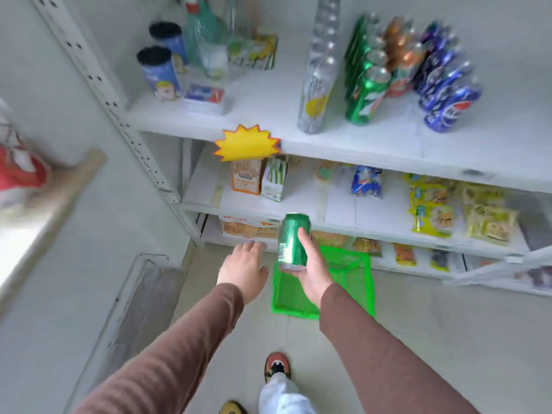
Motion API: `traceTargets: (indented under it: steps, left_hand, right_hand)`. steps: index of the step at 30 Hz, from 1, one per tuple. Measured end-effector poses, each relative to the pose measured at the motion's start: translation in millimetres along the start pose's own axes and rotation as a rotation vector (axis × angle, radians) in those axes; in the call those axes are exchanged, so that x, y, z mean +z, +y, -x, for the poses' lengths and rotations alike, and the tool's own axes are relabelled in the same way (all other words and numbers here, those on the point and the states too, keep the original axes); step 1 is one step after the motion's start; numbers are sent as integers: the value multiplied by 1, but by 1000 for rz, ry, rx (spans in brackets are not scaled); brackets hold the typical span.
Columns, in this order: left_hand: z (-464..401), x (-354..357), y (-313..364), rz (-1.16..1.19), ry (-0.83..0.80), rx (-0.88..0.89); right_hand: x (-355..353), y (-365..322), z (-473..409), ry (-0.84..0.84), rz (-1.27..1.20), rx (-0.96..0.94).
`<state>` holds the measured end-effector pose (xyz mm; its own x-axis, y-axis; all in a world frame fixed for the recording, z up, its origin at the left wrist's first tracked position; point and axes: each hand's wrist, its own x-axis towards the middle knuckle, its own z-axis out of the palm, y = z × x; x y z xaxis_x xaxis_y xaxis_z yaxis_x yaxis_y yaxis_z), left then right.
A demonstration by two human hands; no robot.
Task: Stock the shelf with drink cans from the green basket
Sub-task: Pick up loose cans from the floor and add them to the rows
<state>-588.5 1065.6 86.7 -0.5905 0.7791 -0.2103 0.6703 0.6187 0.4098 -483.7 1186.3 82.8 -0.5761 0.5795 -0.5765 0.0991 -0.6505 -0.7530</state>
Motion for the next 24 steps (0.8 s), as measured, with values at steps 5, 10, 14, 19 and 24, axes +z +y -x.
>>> traceTargets:
  steps: [5, 10, 14, 19, 24]
  left_hand:
    - [-13, -75, 81, 33, 83, 169]
    - [-31, -104, 143, 31, 115, 244]
    - [-63, -111, 186, 17, 133, 289]
    - [-108, -110, 223, 0, 123, 221]
    - [-138, -110, 235, -15, 131, 152]
  right_hand:
    - [-25, -92, 47, -47, -162, -174]
    - [-53, -152, 50, 0, 2, -373]
    - [-72, -196, 30, 134, 139, -519]
    - [-85, -243, -17, 183, 345, -634]
    - [-83, -265, -61, 190, 450, -681]
